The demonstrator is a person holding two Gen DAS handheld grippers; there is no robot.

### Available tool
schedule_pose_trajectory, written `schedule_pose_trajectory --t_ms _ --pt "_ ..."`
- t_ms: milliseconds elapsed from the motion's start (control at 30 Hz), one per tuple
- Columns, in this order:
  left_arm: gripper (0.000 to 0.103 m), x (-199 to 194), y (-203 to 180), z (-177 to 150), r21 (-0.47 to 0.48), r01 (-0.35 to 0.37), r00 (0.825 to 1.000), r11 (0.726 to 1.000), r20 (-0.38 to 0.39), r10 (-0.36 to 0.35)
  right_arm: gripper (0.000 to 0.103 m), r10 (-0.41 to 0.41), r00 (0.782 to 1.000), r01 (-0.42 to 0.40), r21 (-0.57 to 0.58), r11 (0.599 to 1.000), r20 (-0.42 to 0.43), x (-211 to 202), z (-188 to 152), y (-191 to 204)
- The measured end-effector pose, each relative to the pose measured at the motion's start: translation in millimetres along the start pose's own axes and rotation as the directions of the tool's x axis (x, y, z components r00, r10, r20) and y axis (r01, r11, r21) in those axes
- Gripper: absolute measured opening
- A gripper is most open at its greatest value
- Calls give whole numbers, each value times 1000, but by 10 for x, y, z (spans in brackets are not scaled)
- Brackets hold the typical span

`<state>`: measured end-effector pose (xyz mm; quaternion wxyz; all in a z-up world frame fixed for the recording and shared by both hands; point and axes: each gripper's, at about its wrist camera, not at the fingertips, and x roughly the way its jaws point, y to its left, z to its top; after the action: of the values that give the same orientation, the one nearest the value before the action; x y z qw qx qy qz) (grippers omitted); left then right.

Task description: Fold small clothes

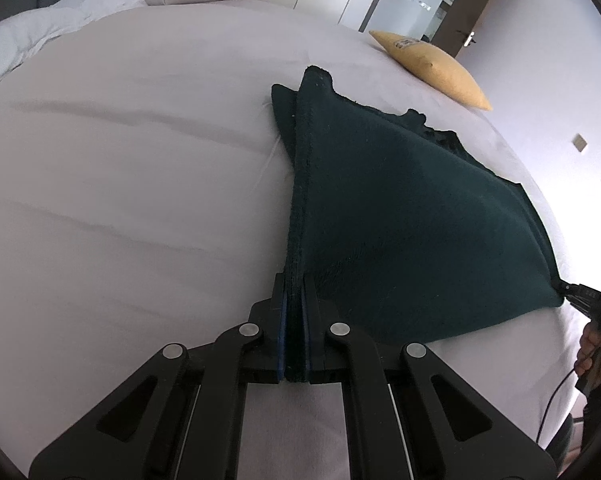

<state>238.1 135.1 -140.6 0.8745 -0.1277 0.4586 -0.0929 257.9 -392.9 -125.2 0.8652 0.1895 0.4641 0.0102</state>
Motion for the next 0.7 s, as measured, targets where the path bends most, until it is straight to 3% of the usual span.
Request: schedule_pose_trajectory --t_ms 333,433,500,600,700 --pt "5 -11 -55 4 21 -27 1000 999 -13 27 6 -7 1000 7 38 999 -1 -61 17 -21" --pt "5 -15 -64 9 28 -31 999 999 -17 32 25 -63 998 60 89 994 31 -201 46 -36" --pt "5 -18 -74 8 35 -37 999 999 -18 38 25 -84 993 74 119 990 85 -345 79 -20" --pt "5 -22 -94 4 45 -48 999 998 -17 49 25 14 993 -23 76 997 121 -440 111 182" --pt "5 -20 -101 0 50 -53 998 997 -16 54 25 143 986 -143 -2 990 84 -338 101 445"
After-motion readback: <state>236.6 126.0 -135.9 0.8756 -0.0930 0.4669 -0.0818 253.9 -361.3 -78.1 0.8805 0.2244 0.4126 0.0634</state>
